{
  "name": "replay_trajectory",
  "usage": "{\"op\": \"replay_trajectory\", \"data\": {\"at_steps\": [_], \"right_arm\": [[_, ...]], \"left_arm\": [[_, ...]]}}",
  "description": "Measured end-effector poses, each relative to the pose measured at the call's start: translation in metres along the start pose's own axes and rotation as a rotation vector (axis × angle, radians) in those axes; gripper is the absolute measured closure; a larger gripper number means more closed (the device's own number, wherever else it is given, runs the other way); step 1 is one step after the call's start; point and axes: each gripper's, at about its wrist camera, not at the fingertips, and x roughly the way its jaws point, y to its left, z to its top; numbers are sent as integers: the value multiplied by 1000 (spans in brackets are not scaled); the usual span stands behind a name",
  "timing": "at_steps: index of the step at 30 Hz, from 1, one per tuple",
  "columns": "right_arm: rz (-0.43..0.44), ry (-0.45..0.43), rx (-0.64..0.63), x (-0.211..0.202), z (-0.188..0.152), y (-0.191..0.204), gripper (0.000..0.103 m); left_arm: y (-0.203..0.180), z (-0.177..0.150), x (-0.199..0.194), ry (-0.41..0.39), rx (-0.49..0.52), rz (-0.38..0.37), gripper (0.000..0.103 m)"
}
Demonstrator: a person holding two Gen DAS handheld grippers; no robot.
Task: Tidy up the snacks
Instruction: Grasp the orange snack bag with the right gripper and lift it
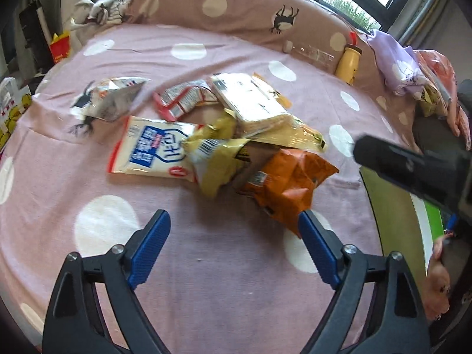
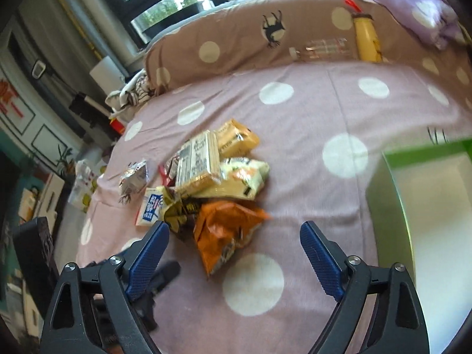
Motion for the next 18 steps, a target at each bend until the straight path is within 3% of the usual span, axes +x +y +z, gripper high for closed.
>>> {"op": "replay_trajectory", "data": {"at_steps": [4, 10, 13, 15, 17, 18], "right_arm": [[64, 91, -40, 30, 17, 2, 20], [82, 212, -78, 68, 16, 3, 22], [76, 240, -87, 76, 9, 2, 33], [46, 236, -97, 77, 3, 1, 34], [63, 235, -94, 78, 2, -3, 34], [77, 235, -82, 76, 0, -5, 35]], "left_arm": [[-9, 4, 15, 42, -21, -35, 20], [-16, 8, 35, 102, -52, -97, 27], [-19, 10, 43, 125, -64, -120, 41], [-20, 8, 46, 134, -61, -147, 47], [-25, 6, 47, 138, -43, -165, 64], [-28, 5, 48, 145, -38, -164, 64]]}}
